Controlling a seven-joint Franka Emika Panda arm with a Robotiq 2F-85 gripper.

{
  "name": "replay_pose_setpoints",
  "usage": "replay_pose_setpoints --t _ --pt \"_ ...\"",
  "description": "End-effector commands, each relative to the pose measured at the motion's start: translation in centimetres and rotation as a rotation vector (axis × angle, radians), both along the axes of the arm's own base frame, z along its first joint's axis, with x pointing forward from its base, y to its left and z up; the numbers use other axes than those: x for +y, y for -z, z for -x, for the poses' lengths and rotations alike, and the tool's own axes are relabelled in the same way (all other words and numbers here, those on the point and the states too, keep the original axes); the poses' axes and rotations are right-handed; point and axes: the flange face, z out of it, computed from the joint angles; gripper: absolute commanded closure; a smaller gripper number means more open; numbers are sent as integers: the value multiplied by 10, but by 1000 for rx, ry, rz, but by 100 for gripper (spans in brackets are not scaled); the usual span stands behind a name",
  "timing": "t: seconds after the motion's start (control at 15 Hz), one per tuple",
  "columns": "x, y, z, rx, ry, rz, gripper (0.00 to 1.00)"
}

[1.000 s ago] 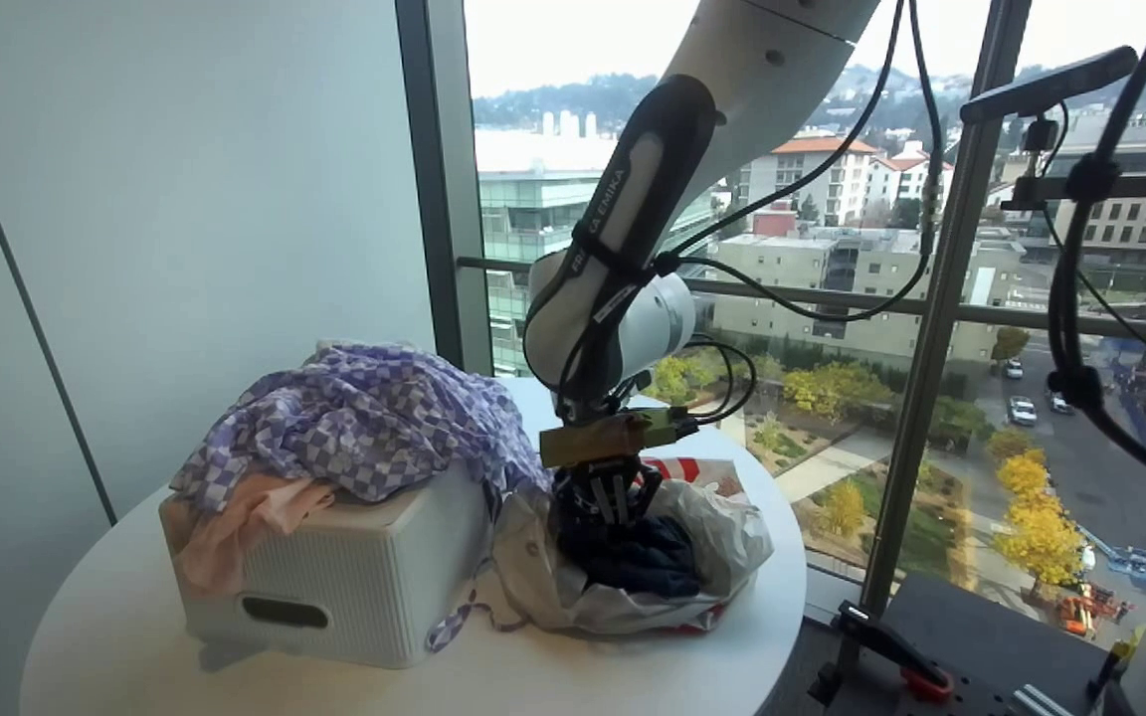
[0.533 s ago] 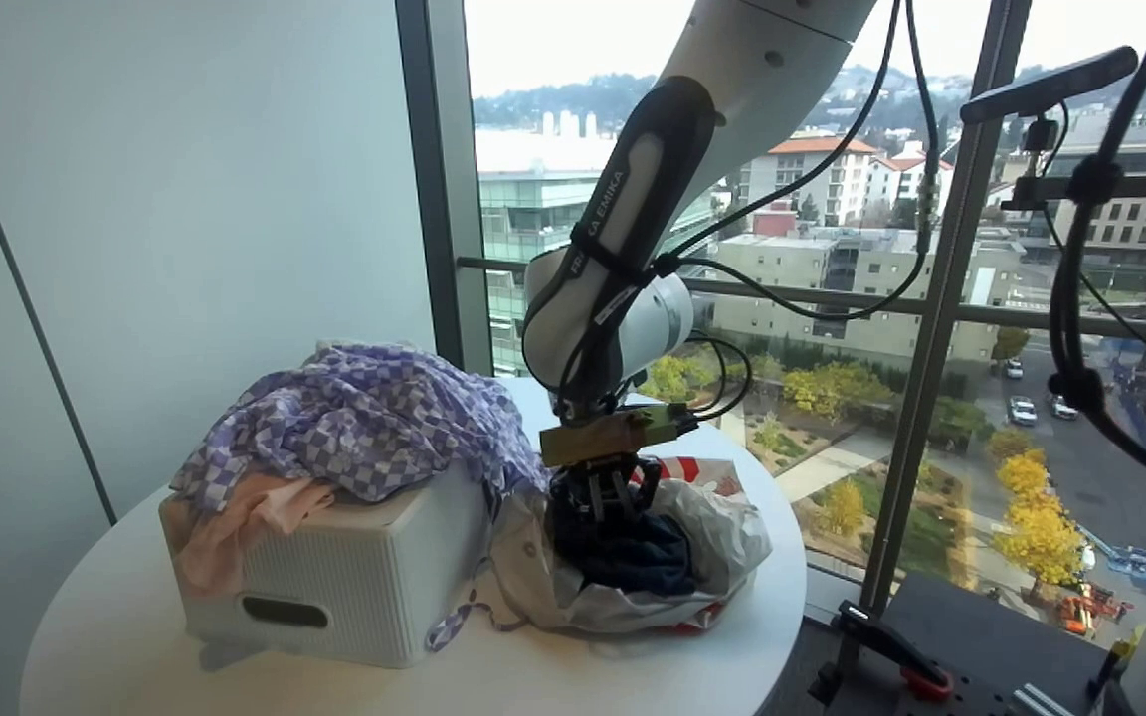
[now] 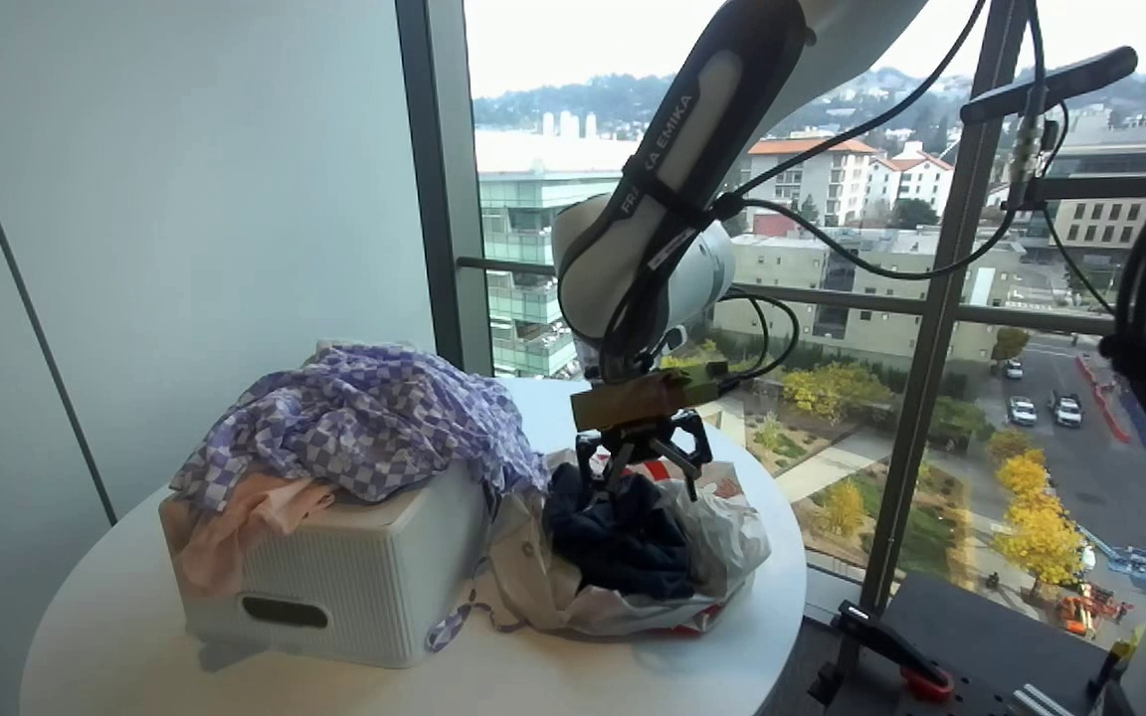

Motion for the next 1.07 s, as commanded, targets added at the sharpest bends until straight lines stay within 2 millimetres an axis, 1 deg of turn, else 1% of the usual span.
replay_pose_setpoints --t 0.0,0.33,0.47,0.6,0.8,1.0 --pt "-16 -11 20 -27 14 35 0" --pt "-41 -9 35 -25 12 95 0" --pt "-47 -17 41 -47 14 121 0" --pt "-54 -19 42 -62 20 146 0" --pt "-56 -35 50 -142 34 110 0" --pt "-65 -36 54 -141 51 118 0"
